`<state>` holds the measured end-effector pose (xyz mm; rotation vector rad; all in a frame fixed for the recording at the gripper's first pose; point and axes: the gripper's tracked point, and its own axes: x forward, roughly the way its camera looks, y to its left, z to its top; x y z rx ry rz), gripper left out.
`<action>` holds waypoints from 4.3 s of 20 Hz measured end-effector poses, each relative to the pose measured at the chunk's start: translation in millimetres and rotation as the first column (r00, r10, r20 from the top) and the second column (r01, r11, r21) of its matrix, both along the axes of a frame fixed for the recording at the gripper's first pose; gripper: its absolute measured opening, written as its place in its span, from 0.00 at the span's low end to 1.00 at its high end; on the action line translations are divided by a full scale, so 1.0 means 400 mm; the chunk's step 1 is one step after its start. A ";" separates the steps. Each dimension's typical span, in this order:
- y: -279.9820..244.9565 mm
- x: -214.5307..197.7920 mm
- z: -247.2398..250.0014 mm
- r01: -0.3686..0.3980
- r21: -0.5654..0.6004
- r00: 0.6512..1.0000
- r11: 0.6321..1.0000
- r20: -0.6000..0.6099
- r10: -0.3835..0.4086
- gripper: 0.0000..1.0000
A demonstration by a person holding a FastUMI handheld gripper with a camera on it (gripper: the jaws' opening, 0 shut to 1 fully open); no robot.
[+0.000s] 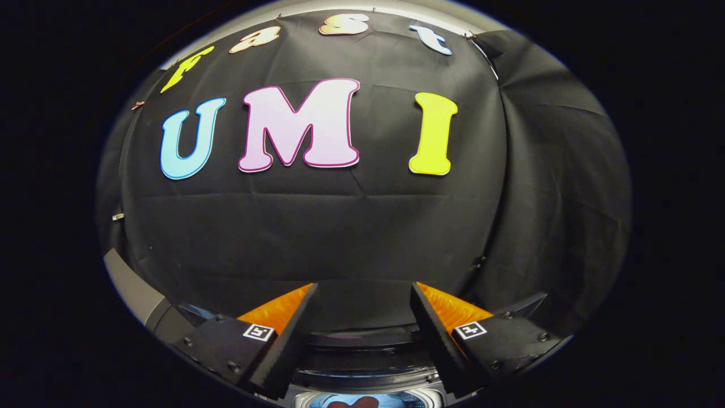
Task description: Put the clothes into the washing machine and then close the washing machine lid.
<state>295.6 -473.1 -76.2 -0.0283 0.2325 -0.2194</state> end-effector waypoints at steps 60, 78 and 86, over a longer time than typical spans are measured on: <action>-0.014 -0.077 -0.021 0.053 -0.025 0.970 0.998 0.239 -0.045 0.98; -0.054 -0.387 0.016 0.211 0.095 0.944 0.973 0.240 -0.228 1.00; 0.079 -0.418 0.209 0.275 -0.038 0.930 0.961 0.265 -0.256 0.99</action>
